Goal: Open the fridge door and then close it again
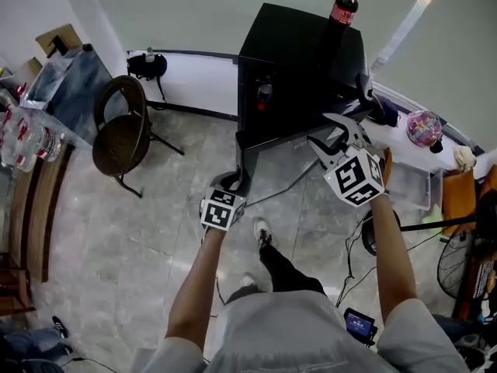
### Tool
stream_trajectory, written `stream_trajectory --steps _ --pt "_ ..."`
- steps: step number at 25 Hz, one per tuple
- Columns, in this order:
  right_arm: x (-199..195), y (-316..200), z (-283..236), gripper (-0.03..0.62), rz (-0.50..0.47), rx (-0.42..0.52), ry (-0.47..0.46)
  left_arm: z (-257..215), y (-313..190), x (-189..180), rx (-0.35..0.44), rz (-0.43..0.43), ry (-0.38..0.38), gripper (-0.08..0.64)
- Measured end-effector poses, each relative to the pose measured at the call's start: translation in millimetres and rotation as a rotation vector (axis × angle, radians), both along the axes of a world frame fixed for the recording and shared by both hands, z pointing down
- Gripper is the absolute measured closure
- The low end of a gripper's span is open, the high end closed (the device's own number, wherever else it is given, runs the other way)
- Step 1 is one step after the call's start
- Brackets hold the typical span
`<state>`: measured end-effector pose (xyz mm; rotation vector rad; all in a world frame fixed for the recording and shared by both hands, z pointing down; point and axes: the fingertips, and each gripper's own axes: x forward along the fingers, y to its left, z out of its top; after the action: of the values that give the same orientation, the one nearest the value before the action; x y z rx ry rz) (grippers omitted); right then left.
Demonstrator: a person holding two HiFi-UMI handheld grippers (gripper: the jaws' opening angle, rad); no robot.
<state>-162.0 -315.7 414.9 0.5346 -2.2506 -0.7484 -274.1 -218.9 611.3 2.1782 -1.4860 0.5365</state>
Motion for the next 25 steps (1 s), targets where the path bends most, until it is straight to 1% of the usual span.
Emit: stream_trajectory --steps 2,7,9,13,18,19,22,23,25 --pt "-4.0 -7.3 4.0 0.368 -0.016 0.006 0.024 0.7 -7.3 -6.6 -0.007 -0.009 -0.002 0.486" --pt "-12.6 -24.3 9.2 0.373 -0.064 0.072 0.119 1.1 -33.2 -25.9 -0.015 -0.046 -0.019 0.482" --pt "-15.0 -29.8 10.8 0.381 -0.08 0.086 0.139 2.5 -43.1 -32.3 -0.018 -0.046 -0.027 0.479" --pt "-21.1 -43.4 5.8 0.409 -0.097 0.053 0.101 1.0 -66.8 -45.8 -0.007 -0.047 -0.028 0.471" --pt "-27.5 -60.0 4.6 0.409 -0.106 0.07 0.113 -1.2 -99.9 -60.8 0.006 -0.014 -0.041 0.465" --pt "-28.8 -62.7 4.3 0.408 -0.102 0.058 0.101 -1.3 -105.9 -63.4 0.011 -0.001 -0.041 0.465" --pt "-32.8 -70.9 1.8 0.41 -0.081 -0.026 0.032 0.3 -121.9 -69.9 0.03 0.035 -0.036 0.465" --pt "-33.8 -73.9 1.2 0.411 -0.077 -0.044 0.021 0.8 -127.2 -71.8 0.037 0.044 -0.033 0.465" --pt "-35.3 -79.2 1.4 0.414 -0.074 -0.05 0.024 1.4 -137.5 -75.1 0.044 0.057 -0.032 0.464"
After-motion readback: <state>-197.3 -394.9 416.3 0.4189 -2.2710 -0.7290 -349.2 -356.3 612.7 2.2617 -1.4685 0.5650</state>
